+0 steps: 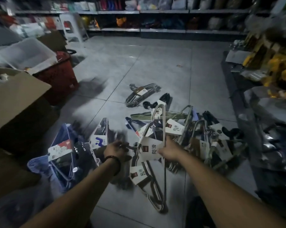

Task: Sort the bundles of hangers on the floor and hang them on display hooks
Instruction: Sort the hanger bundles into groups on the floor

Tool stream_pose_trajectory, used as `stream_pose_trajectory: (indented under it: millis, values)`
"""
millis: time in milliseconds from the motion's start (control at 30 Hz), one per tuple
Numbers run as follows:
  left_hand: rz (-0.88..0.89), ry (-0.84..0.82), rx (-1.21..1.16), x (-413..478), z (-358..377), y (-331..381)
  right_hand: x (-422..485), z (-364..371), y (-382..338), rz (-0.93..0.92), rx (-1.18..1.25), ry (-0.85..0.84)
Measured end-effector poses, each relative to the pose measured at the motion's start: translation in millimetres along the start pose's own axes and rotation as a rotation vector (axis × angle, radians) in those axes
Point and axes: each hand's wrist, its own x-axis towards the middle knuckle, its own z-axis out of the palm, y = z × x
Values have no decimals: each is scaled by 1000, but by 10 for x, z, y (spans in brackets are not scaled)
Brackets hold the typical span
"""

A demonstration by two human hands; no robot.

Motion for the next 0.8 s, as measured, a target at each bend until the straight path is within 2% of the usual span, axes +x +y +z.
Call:
stream_pose_trajectory:
  millis: [100, 167, 300, 367, 500, 667, 800]
  values:
    - [-138, -1, -116, 320, -95, -303, 140, 205, 24, 8, -47, -82]
    - [-182, 5, -130, 834, -98, -783, 285, 308, 70, 31, -114, -159]
    - [-251, 4, -2, 1303, 101, -1409, 532, 457, 132, 54, -274, -139]
    - [-228, 6, 98, 1035, 222, -1325, 674, 588, 243, 76, -242, -116]
    - [-213, 46, 145, 547, 306, -1149, 987, 1009, 408, 107, -168, -31]
    - [-372, 6, 30, 501, 393, -1439, 1125, 1434, 752, 137, -217, 15]
    - [-358, 94, -16, 566, 418, -1594, 1163, 1517, 818, 128, -212, -21]
